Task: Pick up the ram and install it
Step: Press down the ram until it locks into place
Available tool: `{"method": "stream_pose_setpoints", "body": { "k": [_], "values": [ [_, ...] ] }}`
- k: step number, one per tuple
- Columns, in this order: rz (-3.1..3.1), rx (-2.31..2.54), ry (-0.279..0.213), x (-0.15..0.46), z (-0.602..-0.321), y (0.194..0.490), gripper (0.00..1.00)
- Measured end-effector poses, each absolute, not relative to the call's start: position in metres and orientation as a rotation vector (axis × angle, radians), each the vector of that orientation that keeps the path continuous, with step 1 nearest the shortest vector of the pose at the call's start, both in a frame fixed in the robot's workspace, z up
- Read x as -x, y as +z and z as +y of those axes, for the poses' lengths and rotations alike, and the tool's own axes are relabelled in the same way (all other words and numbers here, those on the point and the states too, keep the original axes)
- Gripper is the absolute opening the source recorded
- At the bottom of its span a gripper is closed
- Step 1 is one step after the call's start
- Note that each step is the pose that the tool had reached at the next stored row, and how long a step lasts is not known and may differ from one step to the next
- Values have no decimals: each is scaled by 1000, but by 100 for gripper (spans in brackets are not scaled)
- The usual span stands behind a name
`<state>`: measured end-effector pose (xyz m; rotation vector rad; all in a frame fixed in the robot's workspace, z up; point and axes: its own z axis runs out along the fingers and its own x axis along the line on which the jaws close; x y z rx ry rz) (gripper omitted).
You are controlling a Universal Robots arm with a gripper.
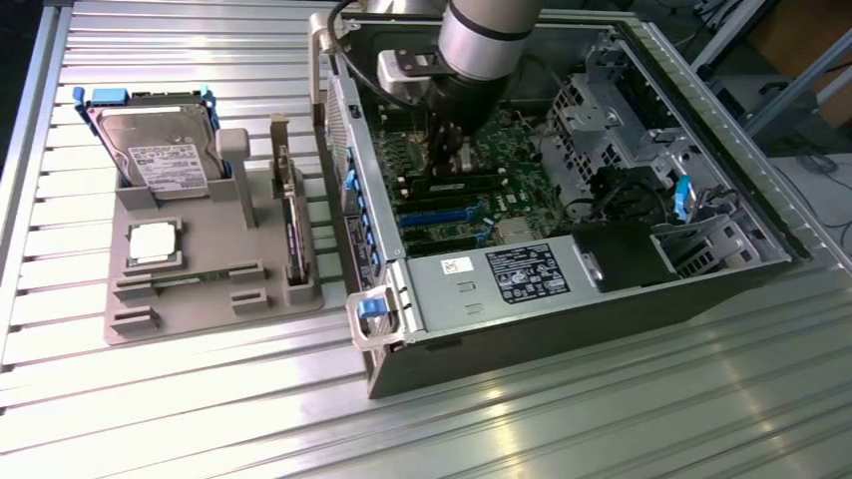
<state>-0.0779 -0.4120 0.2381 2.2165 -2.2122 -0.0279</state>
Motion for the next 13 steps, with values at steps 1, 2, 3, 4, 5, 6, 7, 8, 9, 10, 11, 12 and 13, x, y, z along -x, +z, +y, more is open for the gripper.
{"method": "stream_pose_setpoints", "body": {
  "k": [1,2,3,4,5,6,7,8,9,10,11,12,13],
  "values": [
    [-2212,-2217,-28,79,-412,237,11],
    [-2212,-2216,-28,79,-412,237,11],
    [-2212,-2217,-28,79,-412,236,11],
    [-2212,-2216,-28,79,-412,235,11],
    [-2212,-2216,-28,79,-412,234,11],
    [-2212,-2216,-28,80,-412,233,11],
    [-2212,-2217,-28,79,-412,233,11],
    [-2212,-2216,-28,79,-412,232,11],
    [-2212,-2216,-28,79,-412,231,11],
    [-2212,-2217,-28,79,-412,230,11],
    [-2212,-2216,-28,80,-412,230,11],
    [-2212,-2216,-28,80,-412,230,11],
    [-2212,-2217,-28,79,-412,230,11]
  ]
}}
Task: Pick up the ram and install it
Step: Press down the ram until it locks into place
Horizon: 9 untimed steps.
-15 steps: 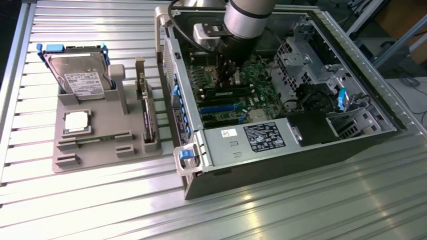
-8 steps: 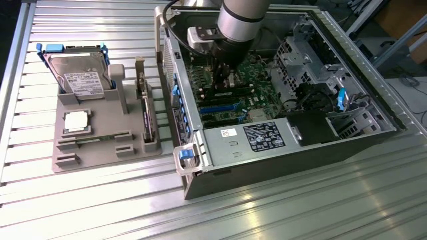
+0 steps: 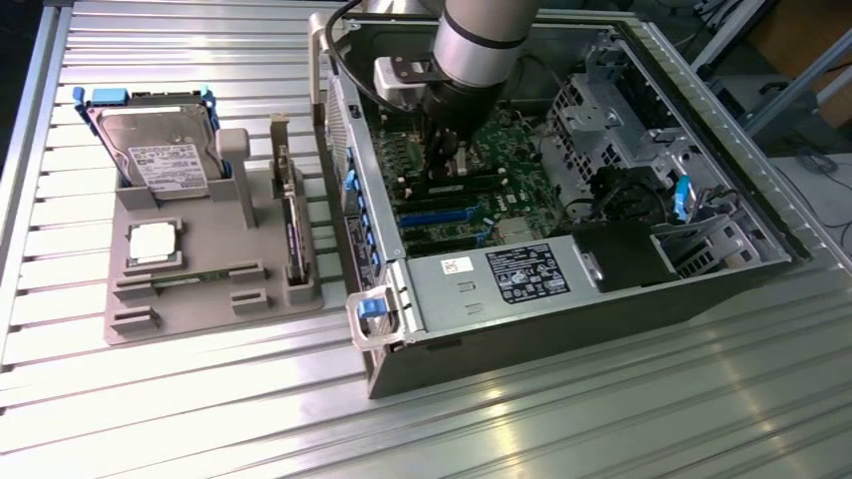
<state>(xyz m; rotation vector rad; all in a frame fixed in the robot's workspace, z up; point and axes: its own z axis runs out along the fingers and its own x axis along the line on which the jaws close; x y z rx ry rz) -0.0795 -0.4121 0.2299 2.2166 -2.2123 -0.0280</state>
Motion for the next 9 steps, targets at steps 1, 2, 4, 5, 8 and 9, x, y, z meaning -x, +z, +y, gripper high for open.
{"method": "stream_pose_setpoints", "body": {
  "k": [1,2,4,5,8,9],
  "values": [
    [-2213,-2218,-29,79,-412,231,11],
    [-2214,-2218,-29,79,-412,233,11],
    [-2212,-2217,-28,79,-412,240,11],
    [-2212,-2217,-28,75,-412,242,11],
    [-2210,-2215,-32,57,-412,242,11],
    [-2209,-2213,-35,49,-412,242,11]
  ]
}}
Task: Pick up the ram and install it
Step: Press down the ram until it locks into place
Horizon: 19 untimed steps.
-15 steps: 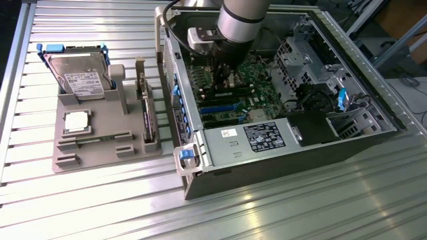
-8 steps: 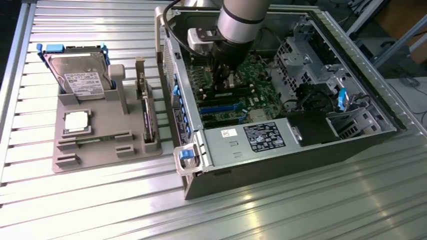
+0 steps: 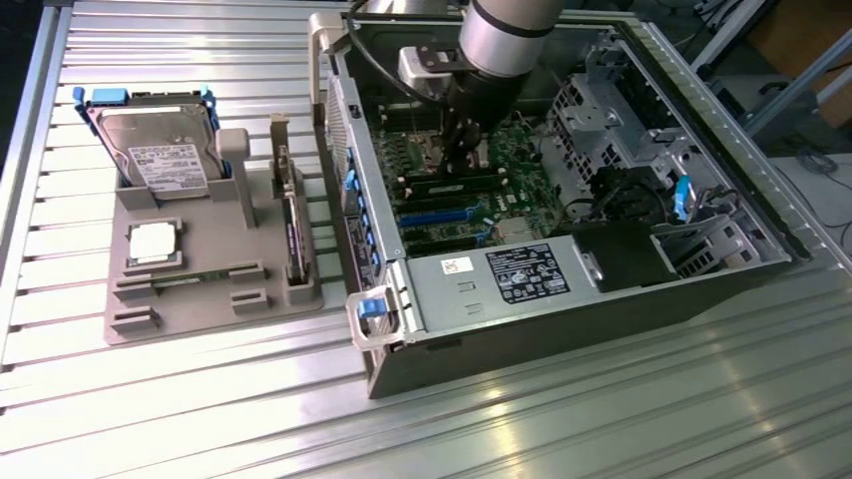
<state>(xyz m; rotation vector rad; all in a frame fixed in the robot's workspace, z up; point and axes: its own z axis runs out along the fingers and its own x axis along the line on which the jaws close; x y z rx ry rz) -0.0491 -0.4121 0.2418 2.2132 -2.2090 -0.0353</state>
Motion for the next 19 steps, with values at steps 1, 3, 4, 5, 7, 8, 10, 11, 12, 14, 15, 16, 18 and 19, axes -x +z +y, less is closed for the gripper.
{"method": "stream_pose_setpoints", "body": {
  "k": [1,3,4,5,7,8,10,11,12,14,15,16,18,19],
  "values": [
    [-2206,-2211,-41,40,-412,242,11],
    [-2201,-2205,-52,20,-412,242,11],
    [-2199,-2203,-57,12,-412,242,11],
    [-2195,-2199,-65,-2,-412,242,11],
    [-2191,-2195,-74,-21,-412,242,11],
    [-2188,-2192,-80,-35,-412,242,11],
    [-2186,-2190,-83,-52,-412,244,11],
    [-2187,-2190,-83,-55,-412,246,11],
    [-2186,-2190,-83,-58,-412,249,11],
    [-2187,-2190,-83,-63,-412,257,11],
    [-2187,-2190,-83,-67,-412,262,11],
    [-2187,-2190,-83,-70,-412,266,11],
    [-2186,-2190,-83,-74,-412,277,11],
    [-2187,-2191,-83,-74,-412,282,11]
  ]
}}
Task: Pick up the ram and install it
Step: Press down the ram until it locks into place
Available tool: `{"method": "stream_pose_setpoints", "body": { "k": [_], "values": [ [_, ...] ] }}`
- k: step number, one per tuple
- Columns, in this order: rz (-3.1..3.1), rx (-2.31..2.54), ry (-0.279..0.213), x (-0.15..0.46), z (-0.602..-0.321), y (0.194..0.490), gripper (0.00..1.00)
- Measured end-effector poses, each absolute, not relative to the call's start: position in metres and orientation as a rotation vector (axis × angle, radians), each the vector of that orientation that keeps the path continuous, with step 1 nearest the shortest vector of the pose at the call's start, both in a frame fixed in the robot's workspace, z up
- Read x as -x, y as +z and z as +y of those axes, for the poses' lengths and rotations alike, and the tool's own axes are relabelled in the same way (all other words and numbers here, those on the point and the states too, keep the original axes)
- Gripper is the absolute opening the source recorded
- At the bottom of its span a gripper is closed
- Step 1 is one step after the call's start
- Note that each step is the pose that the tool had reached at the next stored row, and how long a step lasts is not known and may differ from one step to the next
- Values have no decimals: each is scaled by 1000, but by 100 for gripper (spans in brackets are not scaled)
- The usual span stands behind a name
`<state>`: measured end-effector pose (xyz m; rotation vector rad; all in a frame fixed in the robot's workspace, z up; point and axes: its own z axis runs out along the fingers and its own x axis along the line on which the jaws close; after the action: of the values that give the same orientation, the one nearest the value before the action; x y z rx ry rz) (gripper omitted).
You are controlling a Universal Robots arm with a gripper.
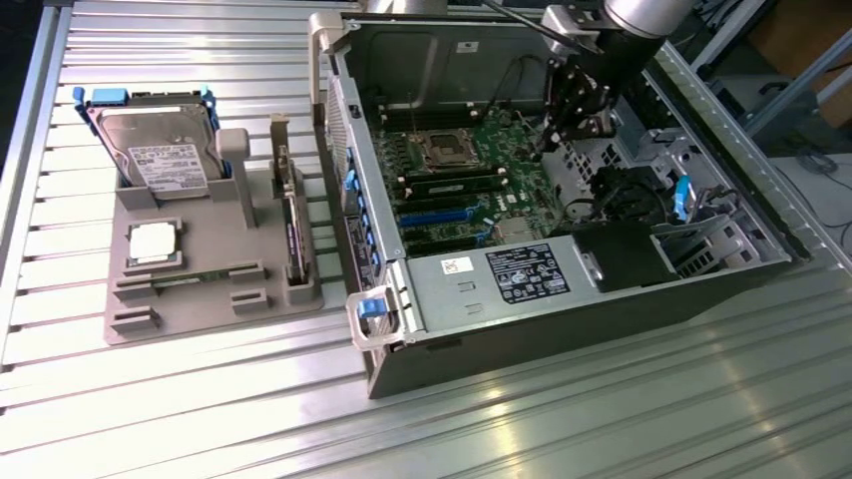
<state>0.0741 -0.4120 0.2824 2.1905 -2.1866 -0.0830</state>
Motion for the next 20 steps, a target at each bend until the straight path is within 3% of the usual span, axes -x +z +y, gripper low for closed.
{"method": "stream_pose_setpoints", "body": {
  "k": [20],
  "values": [
    [-2276,-2098,-83,-74,-412,285,11]
  ]
}}
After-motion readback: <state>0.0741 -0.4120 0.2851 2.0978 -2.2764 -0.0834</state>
